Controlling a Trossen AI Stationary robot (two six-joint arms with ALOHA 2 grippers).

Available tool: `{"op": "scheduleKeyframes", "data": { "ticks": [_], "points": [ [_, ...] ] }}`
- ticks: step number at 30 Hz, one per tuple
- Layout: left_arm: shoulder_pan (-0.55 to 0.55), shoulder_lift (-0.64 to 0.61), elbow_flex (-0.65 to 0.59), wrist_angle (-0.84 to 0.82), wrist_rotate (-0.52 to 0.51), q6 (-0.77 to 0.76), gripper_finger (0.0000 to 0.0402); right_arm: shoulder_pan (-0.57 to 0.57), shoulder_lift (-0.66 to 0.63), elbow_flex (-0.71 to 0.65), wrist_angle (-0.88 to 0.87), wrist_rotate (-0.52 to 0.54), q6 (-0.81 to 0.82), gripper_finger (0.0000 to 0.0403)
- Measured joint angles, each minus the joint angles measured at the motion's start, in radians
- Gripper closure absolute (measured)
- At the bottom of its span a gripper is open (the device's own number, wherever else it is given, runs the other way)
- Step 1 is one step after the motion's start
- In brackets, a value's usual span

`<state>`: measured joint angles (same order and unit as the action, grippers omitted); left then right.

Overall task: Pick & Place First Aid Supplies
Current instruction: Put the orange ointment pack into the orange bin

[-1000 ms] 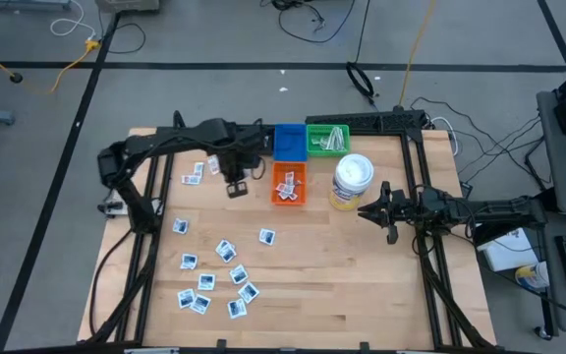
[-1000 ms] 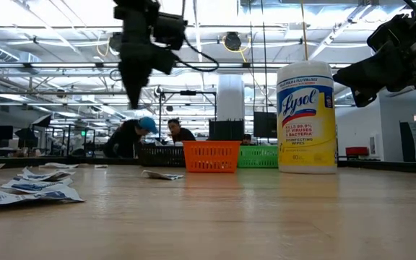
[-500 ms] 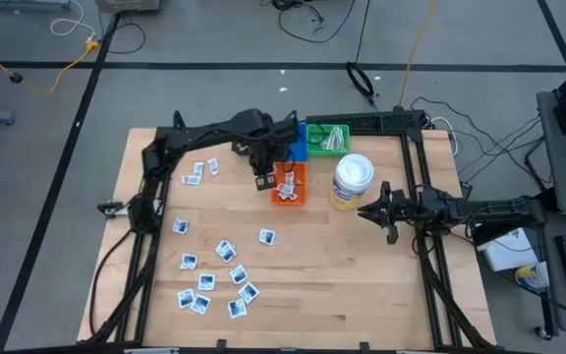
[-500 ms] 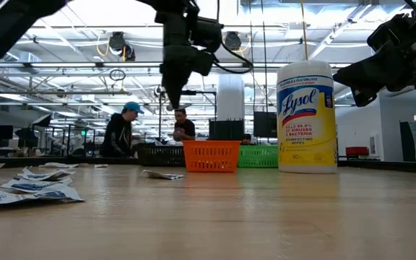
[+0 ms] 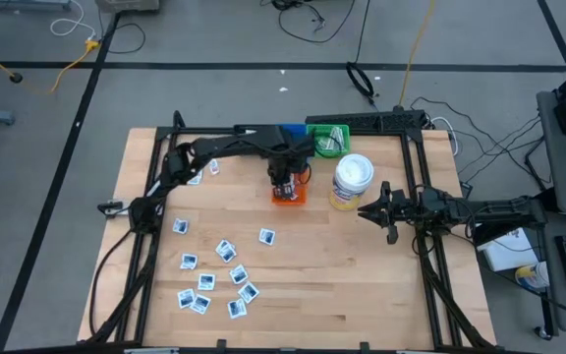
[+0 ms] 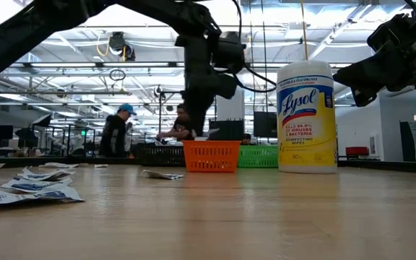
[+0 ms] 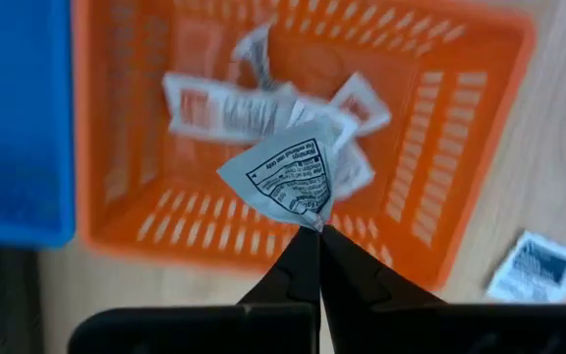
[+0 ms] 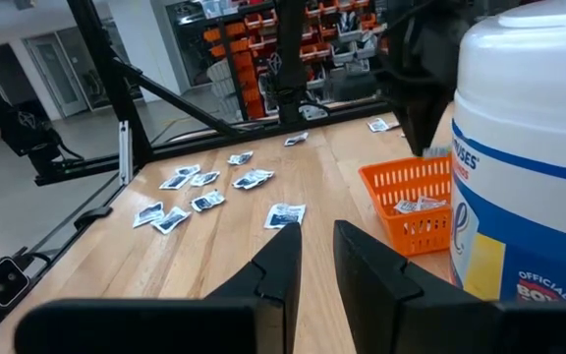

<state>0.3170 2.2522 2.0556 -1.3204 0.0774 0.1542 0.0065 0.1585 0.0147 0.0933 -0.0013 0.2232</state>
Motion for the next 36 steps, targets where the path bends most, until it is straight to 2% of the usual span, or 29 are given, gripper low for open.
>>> {"op": "scheduleKeyframes", "data": {
  "ticks": [6,9,12,18,22,26,31,36],
  "points": [
    [-0.012,0.022,0.0,0.047,0.001,-0.026,0.0398,0.0,0.0,0.0,0.0,0.0,0.0,0.0344],
    [-0.011,0.022,0.0,0.059,0.001,-0.036,0.0378,0.0,0.0,0.0,0.0,0.0,0.0,0.0344],
    [-0.007,0.022,0.0,0.058,0.004,-0.057,0.0341,0.0,0.0,0.0,0.0,0.0,0.0,0.0344],
    [-0.007,0.021,0.0,0.074,0.009,-0.062,0.0242,0.0,0.0,0.0,0.0,0.0,0.0,0.0344],
    [0.012,0.011,-0.001,0.067,0.012,-0.197,0.0197,0.0,0.0,0.0,0.0,0.0,0.0,0.0344],
    [0.041,-0.012,0.0,0.067,0.01,-0.418,0.0176,0.0,0.0,0.0,0.0,0.0,0.0,0.0344],
    [0.066,-0.022,-0.001,0.035,0.014,-0.707,0.0176,0.0,0.0,0.0,0.0,0.0,0.0,0.0344],
    [0.093,-0.026,-0.001,0.032,0.027,-0.865,0.0188,0.0,0.0,0.0,0.0,0.0,0.0,0.0344]
  ]
}}
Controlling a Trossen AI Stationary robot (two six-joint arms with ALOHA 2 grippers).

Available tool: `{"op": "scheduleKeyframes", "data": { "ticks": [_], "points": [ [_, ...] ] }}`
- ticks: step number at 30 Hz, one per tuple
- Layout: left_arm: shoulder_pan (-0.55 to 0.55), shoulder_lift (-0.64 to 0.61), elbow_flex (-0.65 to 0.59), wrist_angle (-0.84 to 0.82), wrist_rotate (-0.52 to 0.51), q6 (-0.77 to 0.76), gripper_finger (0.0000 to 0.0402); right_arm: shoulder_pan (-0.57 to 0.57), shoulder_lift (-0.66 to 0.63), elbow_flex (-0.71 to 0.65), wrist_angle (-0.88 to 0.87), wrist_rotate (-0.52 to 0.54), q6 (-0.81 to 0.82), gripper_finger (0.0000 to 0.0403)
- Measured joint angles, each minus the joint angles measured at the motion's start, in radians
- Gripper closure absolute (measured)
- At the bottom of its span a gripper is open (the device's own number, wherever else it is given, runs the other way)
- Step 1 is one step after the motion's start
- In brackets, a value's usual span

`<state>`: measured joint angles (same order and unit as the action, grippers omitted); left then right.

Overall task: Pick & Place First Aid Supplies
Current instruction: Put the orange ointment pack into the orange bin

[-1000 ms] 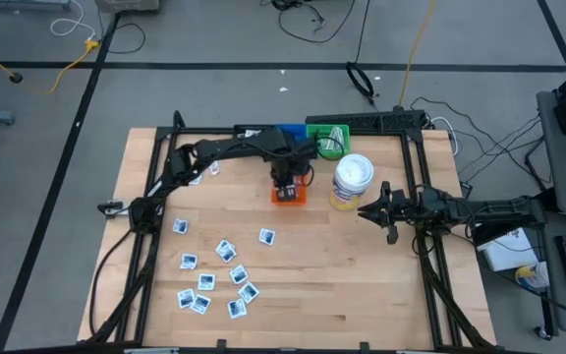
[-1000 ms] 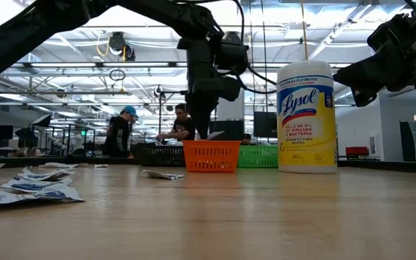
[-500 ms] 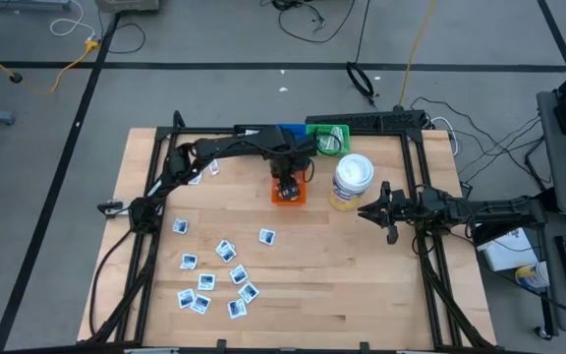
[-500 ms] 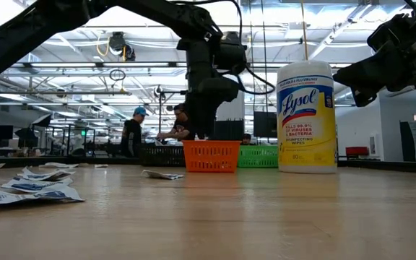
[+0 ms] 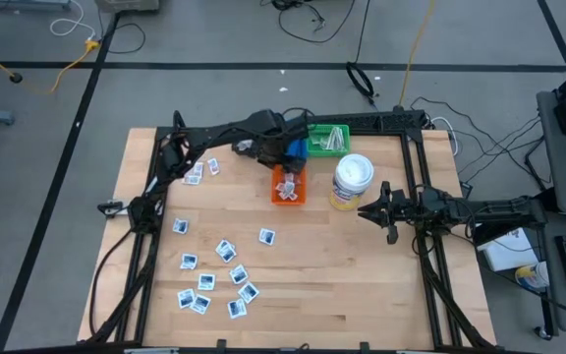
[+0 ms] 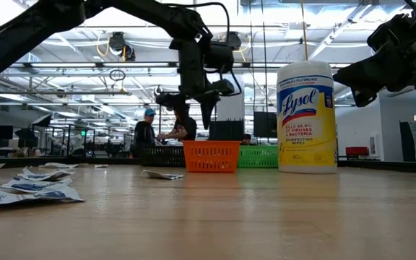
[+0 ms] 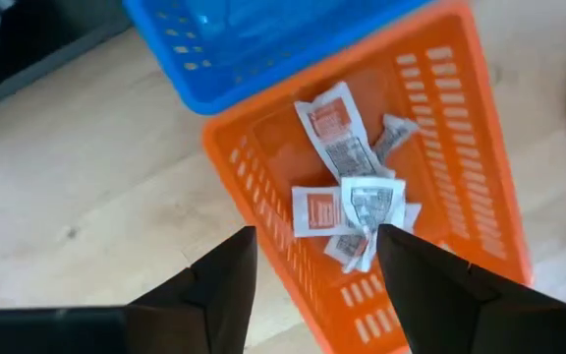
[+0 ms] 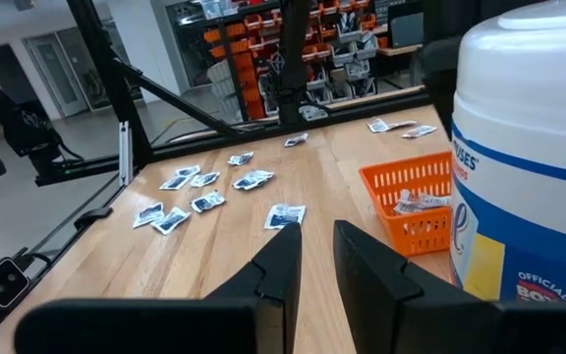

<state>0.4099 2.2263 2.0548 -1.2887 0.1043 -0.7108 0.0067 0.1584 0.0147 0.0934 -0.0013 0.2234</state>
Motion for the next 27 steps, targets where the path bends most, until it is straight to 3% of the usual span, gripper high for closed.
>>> {"op": "scheduleKeyframes", "data": {
  "ticks": [6,18,27],
  "points": [
    [0.023,-0.008,0.0,0.002,0.001,-0.137,0.0201,0.0,0.0,0.0,0.0,0.0,0.0,0.0344],
    [0.1,-0.039,-0.022,-0.051,-0.009,-0.086,0.0213,0.0,0.0,0.0,0.0,0.0,0.0,0.0344],
    [0.187,-0.276,-0.321,0.135,-0.037,-0.081,0.0171,0.0,0.0,0.0,0.0,0.0,0.0,0.0344]
  ]
}}
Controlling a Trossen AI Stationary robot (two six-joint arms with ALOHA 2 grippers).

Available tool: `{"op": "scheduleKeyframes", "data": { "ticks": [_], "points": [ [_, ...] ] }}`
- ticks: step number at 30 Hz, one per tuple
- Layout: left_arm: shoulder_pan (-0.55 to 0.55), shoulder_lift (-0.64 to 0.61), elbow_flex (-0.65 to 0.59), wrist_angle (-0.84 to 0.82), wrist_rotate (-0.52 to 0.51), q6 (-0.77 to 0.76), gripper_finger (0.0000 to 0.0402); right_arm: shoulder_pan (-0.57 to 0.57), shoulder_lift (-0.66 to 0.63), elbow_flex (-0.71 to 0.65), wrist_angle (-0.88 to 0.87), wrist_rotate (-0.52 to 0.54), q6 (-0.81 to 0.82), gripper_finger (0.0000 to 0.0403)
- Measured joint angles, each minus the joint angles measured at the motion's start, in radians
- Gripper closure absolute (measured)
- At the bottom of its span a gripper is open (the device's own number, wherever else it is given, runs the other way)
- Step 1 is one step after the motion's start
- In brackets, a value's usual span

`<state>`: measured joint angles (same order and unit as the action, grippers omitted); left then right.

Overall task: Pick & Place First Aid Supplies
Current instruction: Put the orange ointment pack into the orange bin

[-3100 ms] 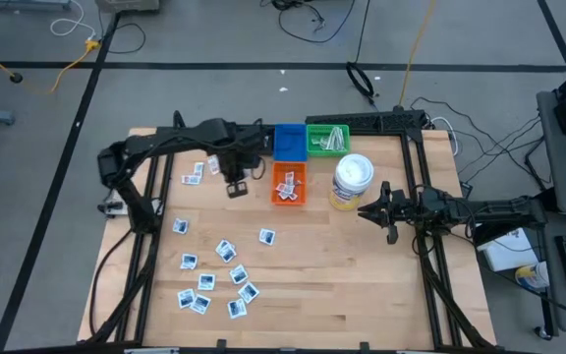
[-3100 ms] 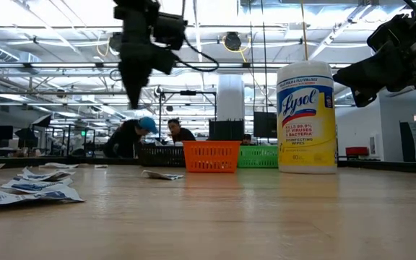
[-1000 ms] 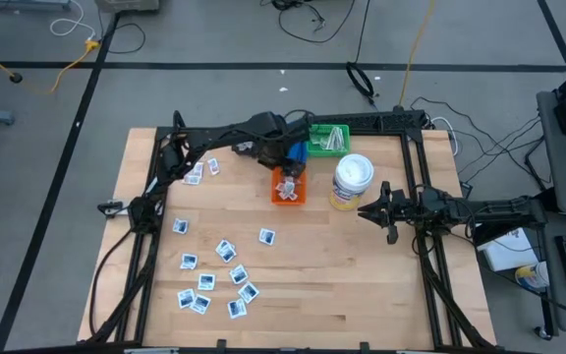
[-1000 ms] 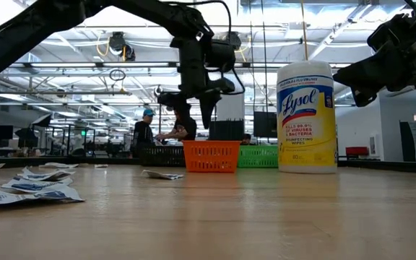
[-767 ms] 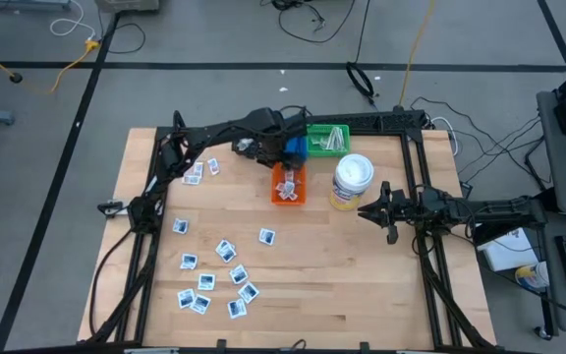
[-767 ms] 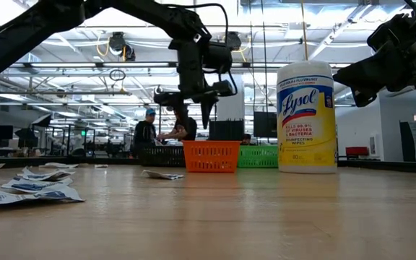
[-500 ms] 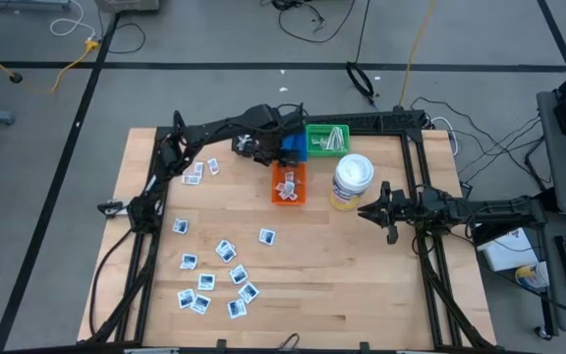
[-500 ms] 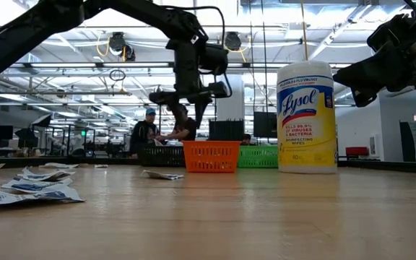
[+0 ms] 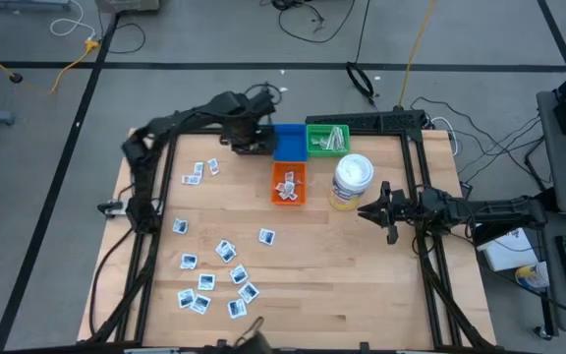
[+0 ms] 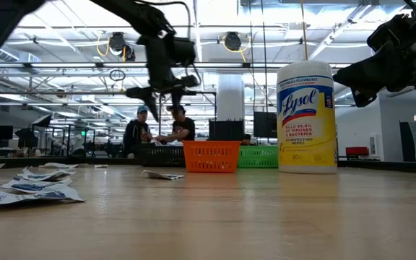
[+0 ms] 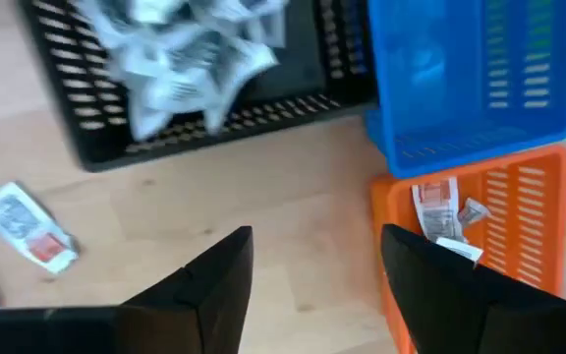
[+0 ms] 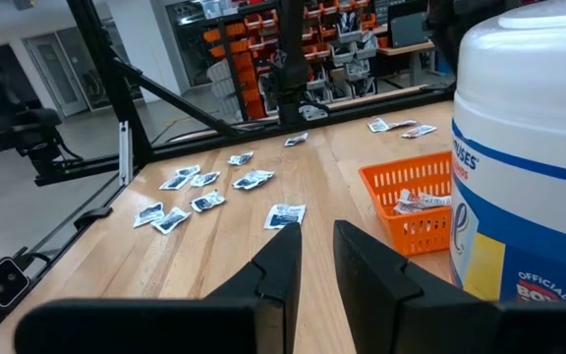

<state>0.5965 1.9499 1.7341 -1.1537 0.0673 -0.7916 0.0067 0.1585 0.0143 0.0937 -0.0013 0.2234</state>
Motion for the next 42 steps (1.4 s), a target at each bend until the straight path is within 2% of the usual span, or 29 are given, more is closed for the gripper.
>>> {"op": "scheduleKeyframes", "data": {
  "ticks": [10,20,25,31,37,42],
  "points": [
    [0.118,-0.248,-0.321,0.052,-0.053,-0.005,0.0126,0.0,0.0,0.0,0.0,0.0,0.0,0.0344],
    [0.19,-0.401,-0.527,0.052,-0.101,-0.029,0.0119,0.0,0.0,0.0,0.0,0.0,0.0,0.0344],
    [0.196,-0.406,-0.586,0.072,-0.1,-0.057,0.0119,0.0,0.0,0.0,0.0,0.0,0.0,0.0344],
    [0.184,-0.368,-0.658,0.181,-0.109,-0.135,0.0119,0.0,0.0,0.0,0.0,0.0,0.0,0.0344],
    [0.171,-0.298,-0.678,0.246,-0.174,-0.173,0.0119,0.0,0.0,0.0,0.0,0.0,0.0,0.0344],
    [0.171,-0.217,-0.679,0.252,-0.186,-0.175,0.0119,0.0,0.0,0.0,0.0,0.0,0.0,0.0344]
  ]
}}
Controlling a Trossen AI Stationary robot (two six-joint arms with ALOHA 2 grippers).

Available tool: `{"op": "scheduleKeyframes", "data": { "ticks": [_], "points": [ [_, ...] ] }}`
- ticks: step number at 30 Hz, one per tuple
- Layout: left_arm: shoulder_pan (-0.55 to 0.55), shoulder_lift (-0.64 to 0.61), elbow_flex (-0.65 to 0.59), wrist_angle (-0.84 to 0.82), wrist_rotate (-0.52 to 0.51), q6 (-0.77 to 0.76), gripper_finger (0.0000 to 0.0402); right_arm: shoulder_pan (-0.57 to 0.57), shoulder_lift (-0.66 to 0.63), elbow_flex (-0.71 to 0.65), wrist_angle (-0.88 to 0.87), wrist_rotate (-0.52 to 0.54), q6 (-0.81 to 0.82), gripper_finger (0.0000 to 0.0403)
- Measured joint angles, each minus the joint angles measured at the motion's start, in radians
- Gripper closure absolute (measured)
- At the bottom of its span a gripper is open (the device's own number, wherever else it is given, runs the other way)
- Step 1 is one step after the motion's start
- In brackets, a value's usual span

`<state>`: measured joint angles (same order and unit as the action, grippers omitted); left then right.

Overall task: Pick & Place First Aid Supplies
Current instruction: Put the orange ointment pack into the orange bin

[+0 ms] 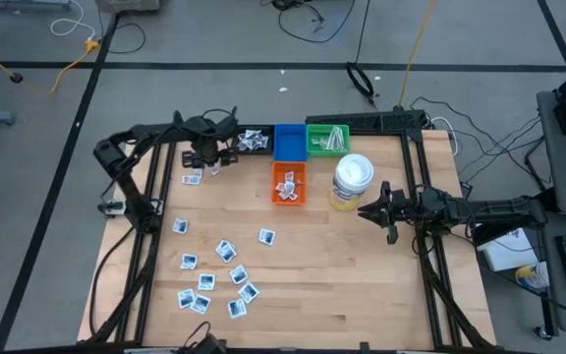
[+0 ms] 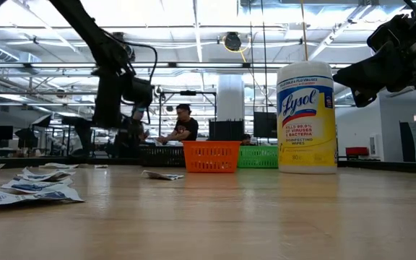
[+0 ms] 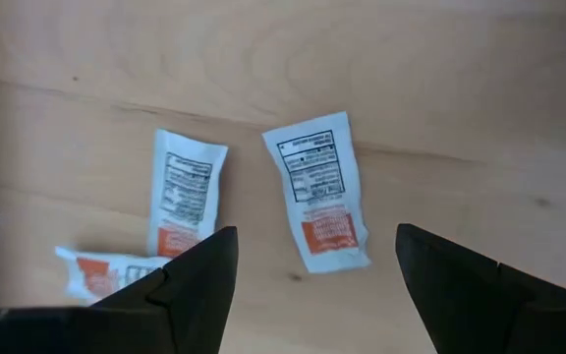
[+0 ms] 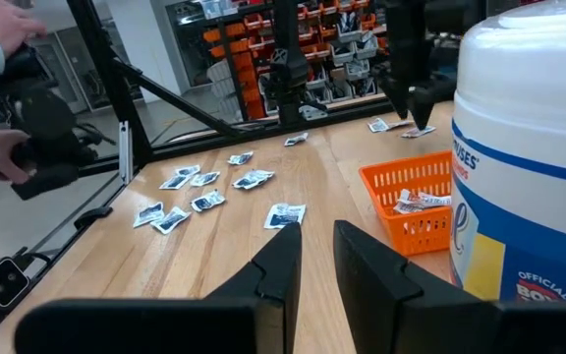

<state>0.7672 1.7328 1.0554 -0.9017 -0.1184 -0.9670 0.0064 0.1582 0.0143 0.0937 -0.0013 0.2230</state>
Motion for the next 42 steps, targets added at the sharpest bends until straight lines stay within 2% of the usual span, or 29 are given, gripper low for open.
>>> {"op": "scheduleKeyframes", "data": {
  "ticks": [7,10,19,25,31,42],
  "points": [
    [0.0,0.047,0.0,0.034,0.017,0.015,0.0119,0.0,0.0,0.0,0.0,0.0,0.0,0.0344],
    [0.0,0.047,0.0,0.049,0.018,0.022,0.0131,0.0,0.0,0.0,0.0,0.0,0.0,0.0344],
    [0.009,0.043,-0.035,0.065,0.022,0.009,0.0255,0.0,0.0,0.0,0.0,0.0,0.0,0.0344],
    [0.006,0.036,-0.106,0.136,0.069,0.022,0.0318,0.0,0.0,0.0,0.0,0.0,0.0,0.0344],
    [0.0,0.023,-0.116,0.146,0.084,0.079,0.0387,0.0,0.0,0.0,0.0,0.0,0.0,0.0344],
    [-0.002,-0.146,-0.123,0.065,0.151,0.047,0.0397,0.0,0.0,0.0,0.0,0.0,0.0,0.0344]
  ]
}}
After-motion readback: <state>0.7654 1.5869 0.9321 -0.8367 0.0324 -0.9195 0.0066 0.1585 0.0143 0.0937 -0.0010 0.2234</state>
